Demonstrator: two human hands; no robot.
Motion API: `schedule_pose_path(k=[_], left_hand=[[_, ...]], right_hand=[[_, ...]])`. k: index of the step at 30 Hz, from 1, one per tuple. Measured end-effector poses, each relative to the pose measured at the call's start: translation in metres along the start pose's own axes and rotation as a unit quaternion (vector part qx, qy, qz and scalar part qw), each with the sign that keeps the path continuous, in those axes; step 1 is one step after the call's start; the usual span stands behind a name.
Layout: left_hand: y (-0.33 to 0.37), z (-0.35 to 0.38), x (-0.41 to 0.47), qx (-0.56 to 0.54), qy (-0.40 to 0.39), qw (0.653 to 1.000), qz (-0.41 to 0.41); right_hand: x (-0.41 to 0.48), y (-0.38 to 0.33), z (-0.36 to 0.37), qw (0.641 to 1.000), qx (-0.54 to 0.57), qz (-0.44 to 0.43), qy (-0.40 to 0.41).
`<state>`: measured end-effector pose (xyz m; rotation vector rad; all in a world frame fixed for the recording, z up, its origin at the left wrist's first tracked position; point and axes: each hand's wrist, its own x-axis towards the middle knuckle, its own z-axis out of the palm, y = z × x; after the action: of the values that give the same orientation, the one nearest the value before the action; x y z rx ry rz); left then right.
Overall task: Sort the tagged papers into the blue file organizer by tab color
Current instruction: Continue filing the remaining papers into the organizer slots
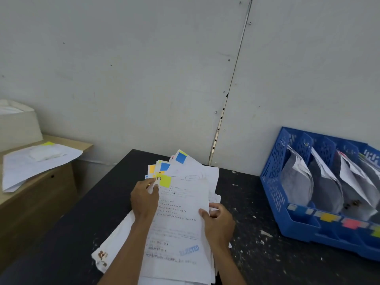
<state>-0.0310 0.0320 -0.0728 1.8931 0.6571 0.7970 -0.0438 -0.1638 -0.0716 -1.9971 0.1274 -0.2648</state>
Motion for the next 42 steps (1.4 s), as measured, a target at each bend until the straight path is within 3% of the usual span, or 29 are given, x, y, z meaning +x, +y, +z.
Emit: schedule_pose_path(k=[3,9,19,21,25,28,31,36,42], left_hand=[[0.001,0.0,0.002,0.003,0.001,1.0,-0.019],[0.005,-0.005,0.002,0.011,0.031,0.999,0.033],[0.036,-0.015,-0.015,-0.121,-0.007,0.993,0.006],[0.038,-0.017,-0.013,-0.158,-0.004,0.987,-0.002],[0.061,-0.014,-0.014,-0.227,0.007,0.974,-0.003],[0.106,0.006,-0.022,-0.266,-0.01,0.964,0.013],[0.16,0.045,-0.034,-0.293,-0.033,0.954,0.049],[0.246,0.124,-0.11,-0.285,-0.12,0.939,0.154],[0.302,0.198,-0.244,-0.312,-0.258,0.882,0.242]], right_hand=[[0.001,0.002,0.001,1.0,0.003,-0.008,-0.002],[0.001,0.002,0.004,0.997,0.002,-0.059,0.041],[0.003,-0.001,-0.001,0.996,0.051,-0.045,0.06],[0.004,-0.007,-0.009,0.994,0.098,-0.036,0.019],[0.009,-0.033,-0.046,0.949,0.259,0.005,-0.18],[0.019,-0.042,-0.091,0.939,0.252,0.017,-0.235],[0.026,-0.047,-0.144,0.954,0.255,-0.017,-0.16],[0.041,-0.047,-0.261,0.98,0.097,-0.139,0.107],[0.058,-0.028,-0.388,0.898,-0.04,-0.21,0.384]])
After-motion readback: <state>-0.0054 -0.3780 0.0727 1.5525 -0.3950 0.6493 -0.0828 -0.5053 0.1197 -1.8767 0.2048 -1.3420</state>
